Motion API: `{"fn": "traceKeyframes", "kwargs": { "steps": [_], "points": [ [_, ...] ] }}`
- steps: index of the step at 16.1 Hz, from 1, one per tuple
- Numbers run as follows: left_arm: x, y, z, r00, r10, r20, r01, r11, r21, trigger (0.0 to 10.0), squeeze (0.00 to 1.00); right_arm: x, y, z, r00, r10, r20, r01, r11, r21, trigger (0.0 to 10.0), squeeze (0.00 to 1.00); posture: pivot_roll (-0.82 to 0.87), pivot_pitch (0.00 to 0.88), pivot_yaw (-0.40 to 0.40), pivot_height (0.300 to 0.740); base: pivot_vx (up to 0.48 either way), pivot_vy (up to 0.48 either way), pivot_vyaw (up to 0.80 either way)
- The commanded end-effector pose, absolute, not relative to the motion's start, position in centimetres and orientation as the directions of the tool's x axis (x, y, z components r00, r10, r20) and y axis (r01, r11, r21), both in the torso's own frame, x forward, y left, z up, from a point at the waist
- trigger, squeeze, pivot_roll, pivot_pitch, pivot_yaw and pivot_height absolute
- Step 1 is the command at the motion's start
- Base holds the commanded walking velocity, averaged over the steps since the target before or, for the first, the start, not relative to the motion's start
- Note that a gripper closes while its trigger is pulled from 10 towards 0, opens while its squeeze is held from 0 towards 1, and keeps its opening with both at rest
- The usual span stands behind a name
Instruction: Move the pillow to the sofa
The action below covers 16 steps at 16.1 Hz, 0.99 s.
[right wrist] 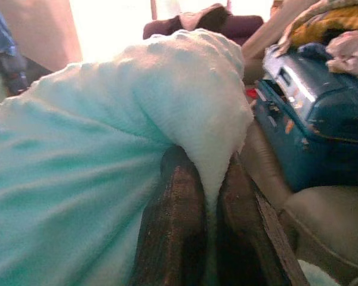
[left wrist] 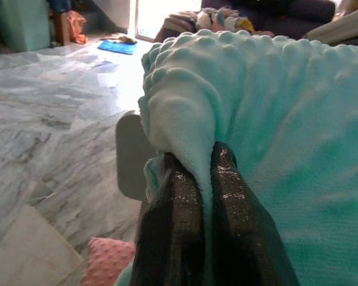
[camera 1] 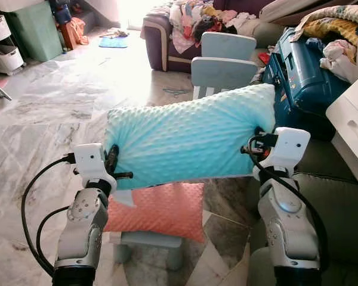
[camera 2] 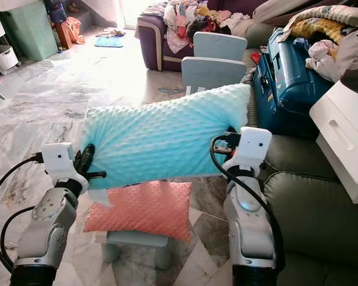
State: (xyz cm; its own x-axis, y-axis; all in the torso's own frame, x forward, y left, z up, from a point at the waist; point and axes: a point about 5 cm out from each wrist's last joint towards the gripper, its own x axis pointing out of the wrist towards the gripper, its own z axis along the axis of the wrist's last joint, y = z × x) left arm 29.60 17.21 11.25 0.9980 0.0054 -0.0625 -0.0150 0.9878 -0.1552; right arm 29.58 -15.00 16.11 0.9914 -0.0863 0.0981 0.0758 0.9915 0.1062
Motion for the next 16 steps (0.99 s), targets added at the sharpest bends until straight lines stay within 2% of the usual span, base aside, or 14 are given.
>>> {"fn": "traceKeyframes", "kwargs": {
  "steps": [1, 6, 16],
  "points": [
    [29.6, 17.52, 11.74, 0.999, 0.008, -0.05, -0.015, 0.989, -0.146, 10.0, 0.0, 29.66, -14.89, 16.61, 0.989, -0.072, 0.129, 0.059, 0.993, 0.1, 10.0, 0.0, -0.06, 0.038, -0.042, 0.74, 0.0, 0.0, 0.0],
    [29.83, 17.15, 11.94, 0.998, -0.019, -0.067, 0.01, 0.992, -0.129, 10.0, 0.0, 29.81, -14.91, 15.98, 0.996, -0.049, 0.076, 0.043, 0.996, 0.073, 10.0, 0.0, -0.05, 0.034, -0.051, 0.74, 0.0, 0.0, 0.0],
    [30.05, 16.71, 12.32, 0.997, -0.044, -0.062, 0.035, 0.99, -0.135, 10.0, 0.0, 29.61, -15.19, 16.45, 0.994, -0.037, 0.103, 0.025, 0.993, 0.117, 10.0, 0.0, -0.06, 0.034, -0.053, 0.74, 0.0, 0.0, 0.0]
  ]
}}
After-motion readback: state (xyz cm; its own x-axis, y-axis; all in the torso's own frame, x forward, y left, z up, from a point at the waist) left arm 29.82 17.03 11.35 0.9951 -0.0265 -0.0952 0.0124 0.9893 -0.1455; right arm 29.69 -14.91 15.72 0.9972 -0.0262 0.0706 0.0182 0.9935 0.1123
